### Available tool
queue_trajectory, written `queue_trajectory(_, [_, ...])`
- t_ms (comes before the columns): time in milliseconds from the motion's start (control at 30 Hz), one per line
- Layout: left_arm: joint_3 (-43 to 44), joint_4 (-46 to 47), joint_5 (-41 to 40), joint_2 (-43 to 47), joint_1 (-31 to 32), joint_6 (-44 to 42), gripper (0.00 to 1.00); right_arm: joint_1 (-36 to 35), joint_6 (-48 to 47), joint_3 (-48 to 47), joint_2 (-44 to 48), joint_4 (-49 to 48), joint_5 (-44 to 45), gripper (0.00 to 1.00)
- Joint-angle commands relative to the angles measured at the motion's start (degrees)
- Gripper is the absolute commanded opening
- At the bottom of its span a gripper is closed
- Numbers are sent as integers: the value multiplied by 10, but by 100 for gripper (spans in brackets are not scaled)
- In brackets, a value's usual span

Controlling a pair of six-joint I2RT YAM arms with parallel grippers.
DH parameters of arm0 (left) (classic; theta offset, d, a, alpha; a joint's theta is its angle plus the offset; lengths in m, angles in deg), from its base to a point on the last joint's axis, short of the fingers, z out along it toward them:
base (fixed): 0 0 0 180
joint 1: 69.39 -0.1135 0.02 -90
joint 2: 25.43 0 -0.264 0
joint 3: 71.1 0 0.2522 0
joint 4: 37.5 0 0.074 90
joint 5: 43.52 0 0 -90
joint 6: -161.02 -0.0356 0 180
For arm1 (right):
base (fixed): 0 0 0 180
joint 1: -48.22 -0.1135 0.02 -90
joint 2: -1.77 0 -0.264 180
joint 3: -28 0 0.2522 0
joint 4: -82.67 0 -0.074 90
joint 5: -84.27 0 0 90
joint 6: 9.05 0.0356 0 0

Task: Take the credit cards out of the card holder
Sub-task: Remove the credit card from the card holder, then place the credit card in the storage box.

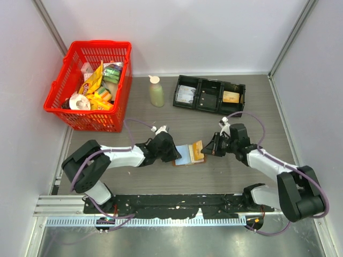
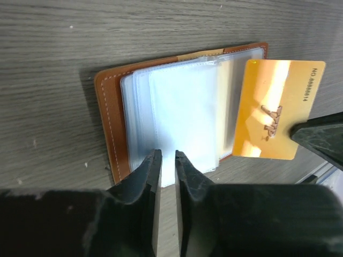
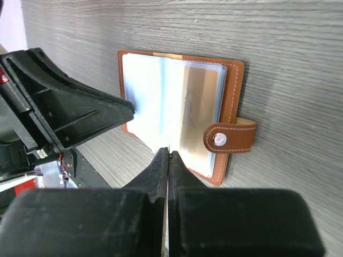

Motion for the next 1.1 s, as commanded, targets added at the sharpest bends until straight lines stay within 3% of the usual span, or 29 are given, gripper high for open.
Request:
queue_trajectory(0, [17, -44, -41, 66, -1, -56, 32, 4, -65, -70, 60, 192, 68, 1])
queue_trajectory(67, [30, -62, -57, 95, -1, -98, 47, 3, -85, -105, 81, 246, 87, 1])
queue_trajectory(200, [63, -105, -76, 142, -6, -190, 68, 4, -127, -173, 98, 334, 93, 1])
queue_trajectory(467, [100, -143, 7, 236, -19, -426, 93, -2, -204, -302, 112, 436, 46, 1])
queue_trajectory(633, [115, -143, 97, 272, -32, -512, 100, -11, -250, -355, 121, 468, -5, 1])
queue_trajectory(833, [130, -108, 255, 286, -44, -580, 100, -29, -319, -395, 125, 507, -101, 1])
queue_trajectory(1067, [144, -89, 364, 279, -50, -646, 100, -82, -365, -407, 132, 527, -113, 1])
